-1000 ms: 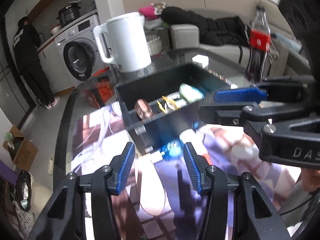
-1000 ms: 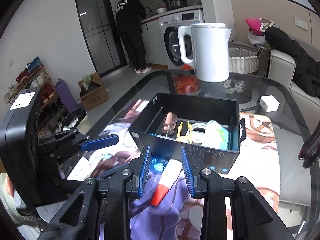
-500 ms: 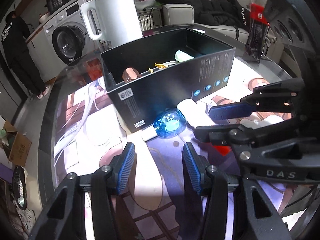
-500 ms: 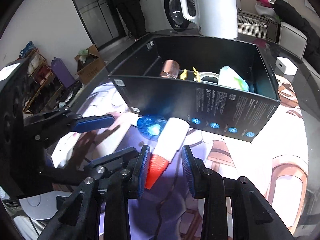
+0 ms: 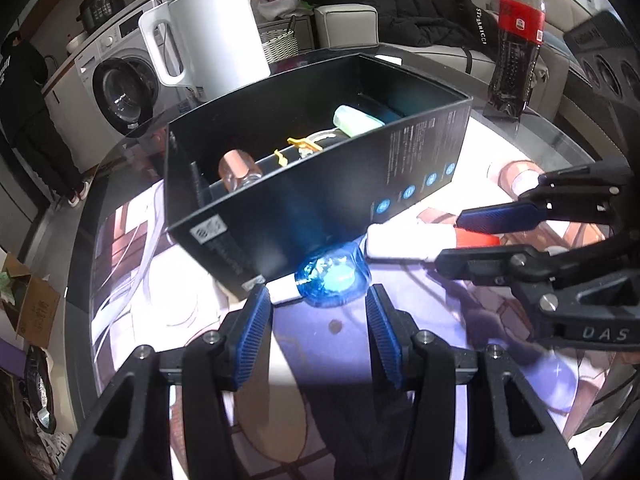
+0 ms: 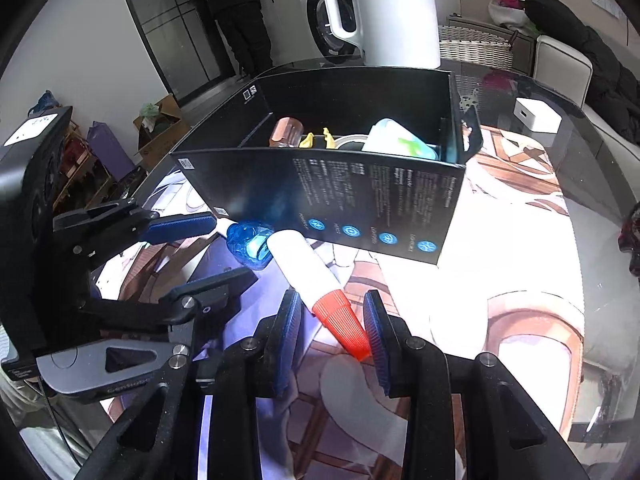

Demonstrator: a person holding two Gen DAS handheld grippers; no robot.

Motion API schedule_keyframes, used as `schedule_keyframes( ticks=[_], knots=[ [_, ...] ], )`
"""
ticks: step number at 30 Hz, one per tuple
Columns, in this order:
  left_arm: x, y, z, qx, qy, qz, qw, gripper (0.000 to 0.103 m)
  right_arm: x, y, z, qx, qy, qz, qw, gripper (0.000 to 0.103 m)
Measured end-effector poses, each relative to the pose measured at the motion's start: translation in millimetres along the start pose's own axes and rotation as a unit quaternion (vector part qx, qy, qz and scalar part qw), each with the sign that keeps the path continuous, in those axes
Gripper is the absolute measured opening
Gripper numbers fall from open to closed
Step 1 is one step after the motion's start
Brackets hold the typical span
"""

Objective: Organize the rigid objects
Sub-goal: 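Grasp the red-capped white tube with the right tool while the left tool reaches the small blue bottle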

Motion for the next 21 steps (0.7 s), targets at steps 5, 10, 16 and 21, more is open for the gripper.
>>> schedule_keyframes(
  ticks=[5, 10, 16, 21],
  knots=[
    [2, 3, -1, 0.0, 0.0, 0.001, 1.0, 0.052, -1, -2, -2, 0.005, 0.001, 0.001, 1.0, 0.033],
    [2, 2, -3, -0.002, 0.007, 0.001, 1.0, 0.052, -2, -4, -3, 0.006, 0.003, 0.002, 1.0, 0.033],
    [-4, -5, -21, -0.077, 0.012, 0.017, 0.9968, 0.036, 0, -6, -10, -0.006, 0.012, -0.005, 1.0, 0.033],
    [-1, -17, -25, -0.078, 0.022, 0.004, 0.9967, 0.034, 2, -6, -11, -0.009, 0.014, -0.006, 1.0, 0.033]
  ],
)
Point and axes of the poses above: each gripper's, at about its wrist camera, not at the fingertips, and y roughly the way its jaws point, z to its left, x to its top, the point moved 7 cm from there along y, roughly the way its jaws point, and after that the axes turned 3 degrees about x, right-handed, at the moved point
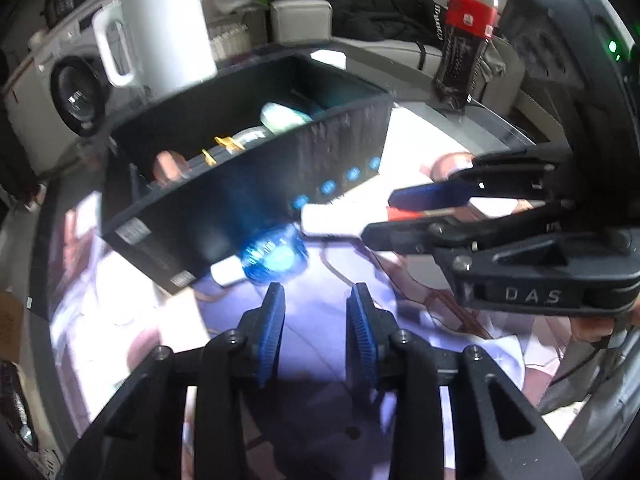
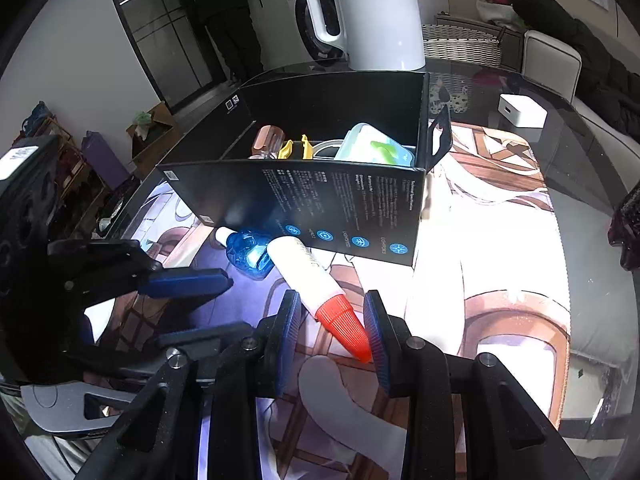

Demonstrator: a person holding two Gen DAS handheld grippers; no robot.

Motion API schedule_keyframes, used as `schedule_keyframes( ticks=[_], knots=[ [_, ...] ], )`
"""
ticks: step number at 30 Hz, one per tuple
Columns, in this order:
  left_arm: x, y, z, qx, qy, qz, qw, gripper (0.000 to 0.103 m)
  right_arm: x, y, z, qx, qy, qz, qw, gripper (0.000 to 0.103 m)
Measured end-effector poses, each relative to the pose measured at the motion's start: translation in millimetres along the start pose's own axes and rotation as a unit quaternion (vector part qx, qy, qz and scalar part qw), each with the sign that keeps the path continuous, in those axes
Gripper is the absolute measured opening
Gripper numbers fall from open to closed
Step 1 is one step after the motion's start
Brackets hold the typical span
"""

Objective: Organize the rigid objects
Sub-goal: 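Grasp the red-capped white tube with the right tool while the left tool reaches the small blue bottle, then grasp the small blue bottle with the left tool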

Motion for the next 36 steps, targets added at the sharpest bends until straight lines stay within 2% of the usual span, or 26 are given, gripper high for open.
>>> schedule_keyframes(
  ticks=[3, 5, 6, 10, 17, 18, 20, 23, 27, 30, 36],
  knots=[
    [3, -3, 9, 0.023, -0.002, -0.009, 0.9997, 0.038, 0, 2, 4, 0.004, -0.004, 0.001, 1.0, 0.033],
    [3, -1, 15, 0.036, -0.01, -0.006, 0.9993, 0.05, 2, 4, 6, 0.003, -0.009, 0.001, 1.0, 0.037],
    [3, 0, 17, 0.04, -0.012, -0.006, 0.9991, 0.05, 3, 5, 6, 0.001, -0.011, 0.0, 1.0, 0.038],
    [0, 0, 24, 0.044, -0.018, -0.005, 0.9988, 0.051, 7, 9, 9, 0.005, -0.012, 0.001, 1.0, 0.042],
    [0, 7, 26, 0.048, -0.02, 0.004, 0.9986, 0.052, 12, 16, 17, 0.019, -0.034, 0.002, 0.999, 0.042],
    [0, 8, 27, 0.047, -0.022, 0.005, 0.9986, 0.052, 11, 16, 18, 0.024, -0.034, 0.004, 0.999, 0.041],
    [0, 7, 29, 0.046, -0.025, 0.004, 0.9986, 0.052, 8, 15, 21, 0.037, -0.034, 0.01, 0.999, 0.03],
    [3, 5, 29, 0.047, -0.025, -0.001, 0.9986, 0.052, 5, 14, 23, 0.053, -0.026, 0.021, 0.998, 0.022],
    [6, 4, 26, 0.053, -0.019, -0.005, 0.9984, 0.052, 3, 12, 21, 0.053, -0.018, 0.025, 0.998, 0.021],
    [7, 8, 28, 0.064, -0.011, -0.006, 0.9979, 0.052, 3, 11, 20, 0.031, -0.027, 0.022, 0.999, 0.021],
    [6, 17, 30, 0.061, -0.014, 0.004, 0.998, 0.052, 2, 10, 24, 0.032, -0.038, 0.025, 0.998, 0.022]
  ],
)
Point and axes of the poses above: each gripper's, at about its wrist camera, not at the fingertips, and y roughly the way its jaws point, z to its left, x to its top, the point moved 7 cm from there along y, roughly the way its jaws point, and after that the axes turned 3 degrees about x, right-handed, at the moved point
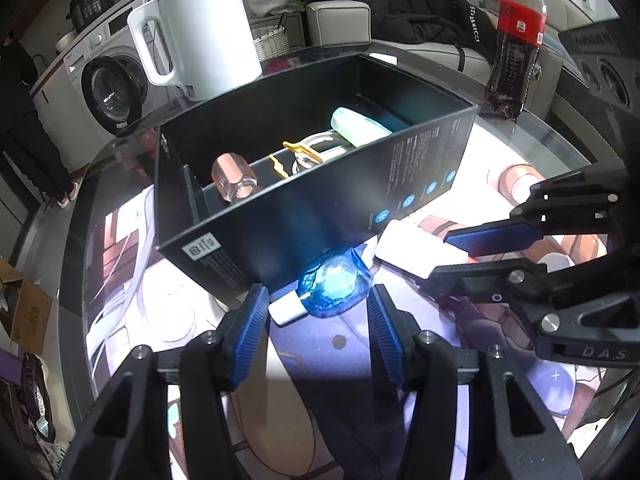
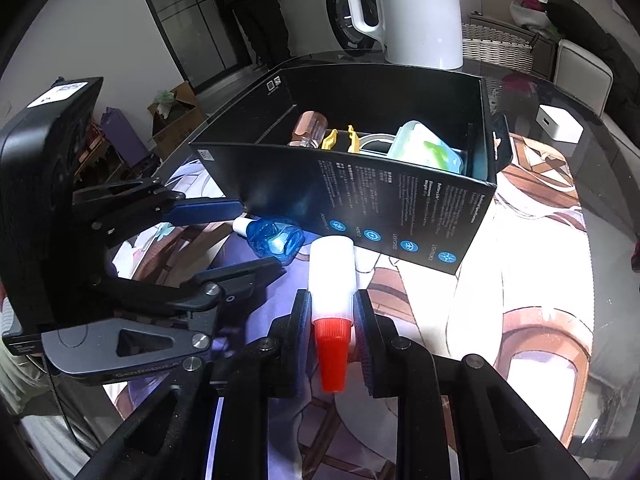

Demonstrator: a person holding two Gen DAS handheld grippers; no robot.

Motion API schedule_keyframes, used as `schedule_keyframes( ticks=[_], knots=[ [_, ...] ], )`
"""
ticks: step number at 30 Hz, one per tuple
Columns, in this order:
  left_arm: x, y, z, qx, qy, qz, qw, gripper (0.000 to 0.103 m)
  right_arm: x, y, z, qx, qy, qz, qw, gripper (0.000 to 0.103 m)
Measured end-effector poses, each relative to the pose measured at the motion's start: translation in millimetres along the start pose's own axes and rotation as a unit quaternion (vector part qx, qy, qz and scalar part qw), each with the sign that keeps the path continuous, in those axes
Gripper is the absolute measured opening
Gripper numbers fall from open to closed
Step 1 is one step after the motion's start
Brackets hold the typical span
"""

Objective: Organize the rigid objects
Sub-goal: 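Grasp the small blue bottle with the left tool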

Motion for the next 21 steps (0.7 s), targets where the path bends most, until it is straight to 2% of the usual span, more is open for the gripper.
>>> schedule_keyframes(
  ticks=[6, 7, 8, 11, 17, 21],
  knots=[
    [-2, -6, -20, -0.055, 0.017, 0.007, 0.9983, 0.051, 0, -4, -6, -0.005, 0.003, -0.004, 1.0, 0.023],
    [-3, -8, -24, -0.064, 0.022, 0.008, 0.9977, 0.048, 0, -5, -7, -0.006, 0.005, -0.005, 1.0, 0.024],
    [-4, -10, -28, -0.071, 0.025, 0.009, 0.9971, 0.04, 0, -5, -9, -0.006, 0.008, -0.004, 1.0, 0.024],
    [1, -13, -28, -0.067, 0.019, 0.005, 0.9976, 0.036, -1, -4, -12, -0.006, 0.014, -0.003, 1.0, 0.027],
    [11, -3, -8, -0.036, -0.017, 0.012, 0.9991, 0.04, 4, -3, -15, -0.022, 0.019, -0.006, 1.0, 0.03],
    [13, 6, -11, -0.039, -0.02, 0.022, 0.9988, 0.037, 7, -1, -22, -0.028, 0.026, -0.008, 0.999, 0.03]
  ],
)
Point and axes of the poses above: each gripper's, at about its wrist camera, not at the fingertips, and y roughly the way its jaws point, z to its left, x to its top, the point moved 7 cm from there along y, roughly the way its jaws point, and after that the axes turned 3 degrees about x, right-handed, at the moved point
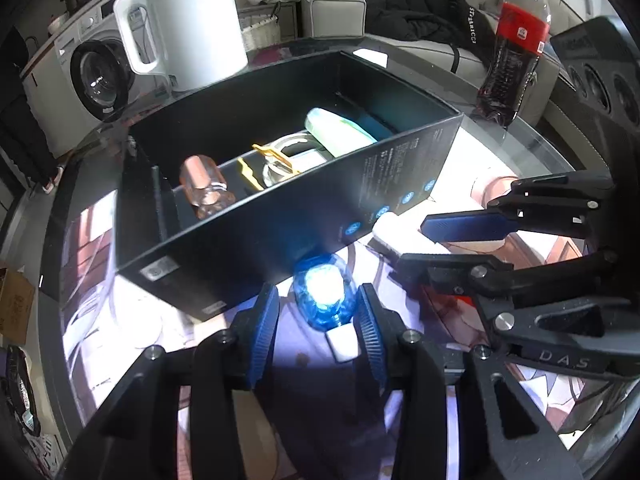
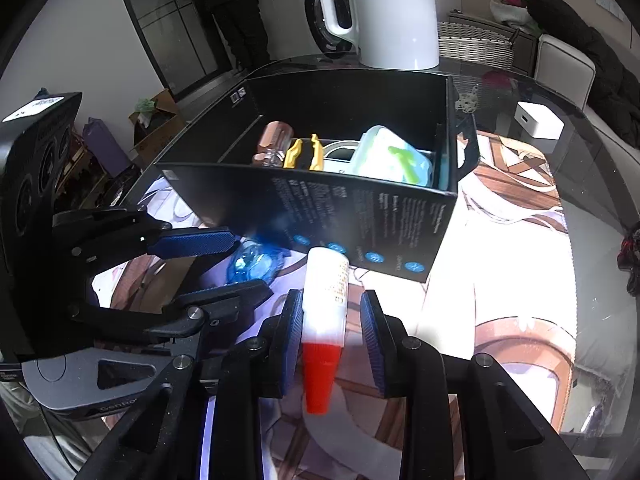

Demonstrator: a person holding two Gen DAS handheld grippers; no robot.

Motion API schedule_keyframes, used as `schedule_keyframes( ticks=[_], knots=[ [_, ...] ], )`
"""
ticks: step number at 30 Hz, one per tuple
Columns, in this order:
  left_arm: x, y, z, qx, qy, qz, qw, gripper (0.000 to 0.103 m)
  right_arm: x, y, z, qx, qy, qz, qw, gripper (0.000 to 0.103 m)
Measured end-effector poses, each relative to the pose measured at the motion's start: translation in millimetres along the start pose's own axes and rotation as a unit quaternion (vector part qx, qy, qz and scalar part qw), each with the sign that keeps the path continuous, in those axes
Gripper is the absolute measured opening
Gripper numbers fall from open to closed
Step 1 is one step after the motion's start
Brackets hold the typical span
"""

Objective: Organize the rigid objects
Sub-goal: 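Grasp the small blue bottle with the left tool, then lift the blue bottle with the left tool while the right tool lifts the white tube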

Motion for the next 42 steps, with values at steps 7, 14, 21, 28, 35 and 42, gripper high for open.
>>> schedule_keyframes(
  ticks=[7, 14, 21, 28, 35, 42],
  knots=[
    [-10, -9, -9, -0.001, -0.009, 0.008, 0.9999, 0.029, -12, -6, 6, 0.007, -0.028, -0.001, 1.0, 0.024],
    [-42, -24, -7, 0.007, -0.037, 0.025, 0.999, 0.029, -34, -17, 22, 0.038, -0.041, 0.02, 0.998, 0.016],
    [-45, -27, -10, 0.015, -0.035, 0.021, 0.999, 0.033, -29, -22, 27, -0.001, -0.045, 0.008, 0.999, 0.024],
    [-36, -21, -7, 0.036, -0.031, 0.013, 0.9988, 0.051, -6, -5, 25, -0.012, -0.053, -0.004, 0.999, 0.043],
    [-36, -22, -9, 0.03, -0.024, 0.017, 0.9991, 0.029, -12, 2, 29, 0.009, -0.058, 0.007, 0.998, 0.021],
    [-37, -23, -5, 0.042, -0.029, 0.019, 0.9985, 0.033, -28, -6, 30, 0.001, -0.061, 0.022, 0.998, 0.021]
  ],
)
Point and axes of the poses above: each gripper's, at about its wrist camera, not at the fingertips, and y roughly the way its jaws point, z to its left, x to its top, the point moved 7 cm from there along y, roughly the way its jaws point, and after that the axes turned 3 degrees about x, right-handed, at the moved point
